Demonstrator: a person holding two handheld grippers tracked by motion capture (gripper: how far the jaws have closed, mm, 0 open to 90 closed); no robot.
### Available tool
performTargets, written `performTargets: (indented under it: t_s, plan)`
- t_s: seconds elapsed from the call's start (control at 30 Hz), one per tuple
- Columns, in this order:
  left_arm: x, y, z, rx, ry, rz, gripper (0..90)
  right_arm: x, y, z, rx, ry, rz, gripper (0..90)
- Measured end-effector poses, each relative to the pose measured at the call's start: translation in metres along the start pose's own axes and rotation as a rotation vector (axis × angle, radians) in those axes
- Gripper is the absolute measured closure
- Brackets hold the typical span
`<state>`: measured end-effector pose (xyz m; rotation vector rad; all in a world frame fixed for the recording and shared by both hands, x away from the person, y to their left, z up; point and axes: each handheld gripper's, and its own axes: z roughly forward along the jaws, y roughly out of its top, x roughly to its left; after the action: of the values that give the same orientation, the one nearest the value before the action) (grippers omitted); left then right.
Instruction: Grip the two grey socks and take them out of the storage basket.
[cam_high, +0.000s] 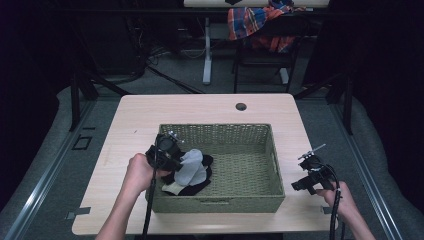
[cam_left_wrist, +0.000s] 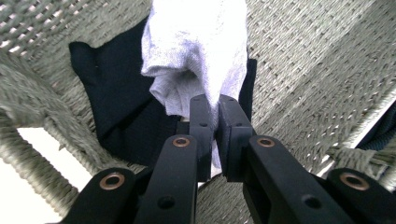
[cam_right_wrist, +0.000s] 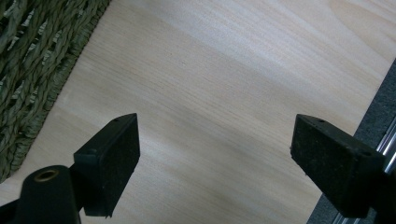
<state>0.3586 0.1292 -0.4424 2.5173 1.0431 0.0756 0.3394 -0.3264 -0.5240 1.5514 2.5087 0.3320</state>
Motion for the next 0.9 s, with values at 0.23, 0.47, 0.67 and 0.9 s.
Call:
performTargets:
  t_s: [0.23, 0.47, 0.67, 0.9]
  plan:
    - [0.002, -0.001, -0.011, -0.039, 0.014, -0.011, 85.6, 0.000, 0.000, 0.000, 0.000, 0.007, 0.005, 15.4]
    - [0.004, -0.003, -0.022, -0.068, 0.029, -0.024, 85.6, 0.000, 0.000, 0.000, 0.005, 0.010, 0.001, 15.4]
    - [0.006, -0.004, -0.035, -0.094, 0.040, -0.034, 85.6, 0.000, 0.000, 0.000, 0.006, 0.004, 0.000, 15.4]
    - [0.011, -0.004, -0.055, -0.127, 0.066, -0.043, 85.6, 0.001, 0.000, 0.000, 0.008, 0.008, 0.002, 15.4]
